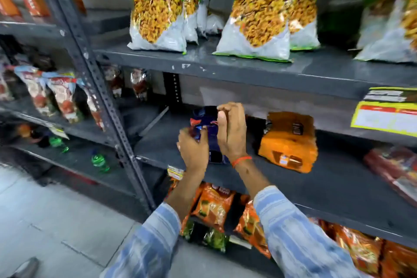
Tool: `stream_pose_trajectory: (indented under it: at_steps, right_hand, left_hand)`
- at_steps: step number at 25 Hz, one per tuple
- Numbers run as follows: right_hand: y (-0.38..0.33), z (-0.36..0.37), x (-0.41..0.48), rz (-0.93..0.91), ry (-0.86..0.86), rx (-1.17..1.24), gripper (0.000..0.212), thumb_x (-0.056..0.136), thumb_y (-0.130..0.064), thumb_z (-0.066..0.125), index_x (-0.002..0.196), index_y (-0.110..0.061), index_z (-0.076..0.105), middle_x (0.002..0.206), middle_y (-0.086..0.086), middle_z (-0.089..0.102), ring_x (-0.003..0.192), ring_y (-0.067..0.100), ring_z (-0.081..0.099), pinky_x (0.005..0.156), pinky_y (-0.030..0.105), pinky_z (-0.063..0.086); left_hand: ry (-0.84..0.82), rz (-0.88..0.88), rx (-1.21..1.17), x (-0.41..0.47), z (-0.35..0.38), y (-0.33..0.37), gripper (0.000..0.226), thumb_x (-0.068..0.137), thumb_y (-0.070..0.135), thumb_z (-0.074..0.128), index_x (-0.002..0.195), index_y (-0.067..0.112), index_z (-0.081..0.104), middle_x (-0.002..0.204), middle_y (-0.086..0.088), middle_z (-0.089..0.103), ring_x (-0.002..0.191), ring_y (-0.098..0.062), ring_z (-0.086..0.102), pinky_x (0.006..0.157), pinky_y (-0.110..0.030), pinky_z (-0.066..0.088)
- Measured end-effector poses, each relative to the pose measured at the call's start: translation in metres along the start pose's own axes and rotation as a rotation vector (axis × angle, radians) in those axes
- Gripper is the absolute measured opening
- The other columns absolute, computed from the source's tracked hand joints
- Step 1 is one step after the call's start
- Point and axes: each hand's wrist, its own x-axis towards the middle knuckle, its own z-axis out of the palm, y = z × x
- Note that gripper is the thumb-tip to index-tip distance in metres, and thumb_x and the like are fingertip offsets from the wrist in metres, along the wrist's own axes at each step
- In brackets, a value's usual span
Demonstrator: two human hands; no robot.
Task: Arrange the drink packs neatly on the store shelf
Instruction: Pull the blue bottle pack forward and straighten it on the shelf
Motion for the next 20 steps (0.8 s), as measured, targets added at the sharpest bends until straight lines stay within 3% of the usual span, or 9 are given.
stream_pose_trajectory:
  at_steps: [2,4,7,10,12,14,16,18,20]
  right_hand:
    - [0.039,0.031,-0.002,0.131,-0.106,-0.203,0.024,0.096,-0.014,0.044,0.103,0.002,0.06,0.103,0.022,0.06,0.097,0.038,0.056,0.09,0.045,0.044]
    - [0.085,0.053,-0.006,0.366,-0.271,-0.444,0.035,0.096,-0.02,0.046,0.118,0.005,0.056,0.117,0.028,0.059,0.108,0.044,0.054,0.096,0.045,0.038]
    - [0.136,0.081,0.006,0.572,-0.461,-0.71,0.061,0.094,-0.042,0.046,0.139,-0.001,0.042,0.141,0.024,0.047,0.129,0.04,0.043,0.104,0.043,0.033]
    - [0.172,0.089,0.031,0.648,-0.677,-0.631,0.074,0.09,-0.049,0.051,0.148,-0.008,0.029,0.158,0.017,0.023,0.146,0.031,0.022,0.118,0.04,0.018]
    - [0.187,0.086,0.049,0.762,-0.765,-0.487,0.085,0.084,-0.054,0.058,0.15,-0.012,0.024,0.161,0.013,0.014,0.148,0.028,0.018,0.119,0.037,0.018]
    - [0.198,0.083,0.063,0.866,-0.756,-0.367,0.09,0.076,-0.058,0.066,0.146,-0.014,0.031,0.156,0.015,0.03,0.14,0.032,0.035,0.107,0.034,0.036]
    - [0.201,0.082,0.068,0.96,-0.718,-0.267,0.078,0.069,-0.057,0.073,0.128,-0.012,0.05,0.133,0.022,0.056,0.117,0.041,0.057,0.071,0.027,0.055]
    - [0.202,0.08,0.068,1.01,-0.63,-0.17,0.059,0.069,-0.049,0.077,0.109,-0.009,0.06,0.104,0.019,0.068,0.09,0.033,0.066,0.033,0.016,0.04]
    - [0.204,0.076,0.067,0.991,-0.511,-0.155,0.046,0.072,-0.041,0.078,0.099,-0.007,0.064,0.091,0.009,0.069,0.081,0.02,0.067,0.034,0.011,0.039]
  left_hand:
    - [-0.14,-0.385,0.077,0.022,0.013,-0.026,0.06,0.087,0.041,0.059,0.122,-0.006,0.047,0.126,-0.028,0.056,0.119,-0.043,0.051,0.101,-0.046,0.04]
    - [-0.272,-0.609,0.116,0.037,0.025,-0.05,0.079,0.084,0.056,0.053,0.136,-0.002,0.037,0.139,-0.027,0.045,0.128,-0.041,0.044,0.105,-0.043,0.036]
    - [-0.309,-0.699,0.232,0.061,0.048,-0.064,0.101,0.079,0.068,0.049,0.145,-0.001,0.017,0.148,-0.026,0.029,0.135,-0.042,0.031,0.11,-0.046,0.029]
    - [-0.272,-0.835,0.129,0.068,0.065,-0.066,0.118,0.073,0.068,0.058,0.146,-0.003,-0.002,0.152,-0.027,0.021,0.139,-0.042,0.026,0.115,-0.049,0.024]
    - [-0.277,-0.827,0.114,0.07,0.071,-0.071,0.121,0.072,0.066,0.06,0.145,-0.005,-0.007,0.15,-0.029,0.025,0.137,-0.042,0.029,0.115,-0.049,0.025]
    - [-0.275,-0.798,0.124,0.074,0.075,-0.082,0.122,0.071,0.067,0.06,0.145,-0.004,-0.006,0.149,-0.027,0.032,0.137,-0.043,0.03,0.115,-0.049,0.024]
    - [-0.244,-0.788,0.086,0.076,0.077,-0.089,0.119,0.07,0.066,0.062,0.147,0.001,-0.002,0.146,-0.024,0.039,0.136,-0.043,0.03,0.114,-0.049,0.021]
    - [-0.208,-0.734,-0.031,0.084,0.074,-0.096,0.109,0.067,0.06,0.069,0.145,0.008,0.014,0.14,-0.021,0.048,0.134,-0.042,0.035,0.115,-0.048,0.019]
    - [-0.229,-0.622,-0.18,0.099,0.066,-0.101,0.096,0.061,0.05,0.076,0.137,0.011,0.032,0.132,-0.017,0.056,0.127,-0.037,0.047,0.116,-0.048,0.026]
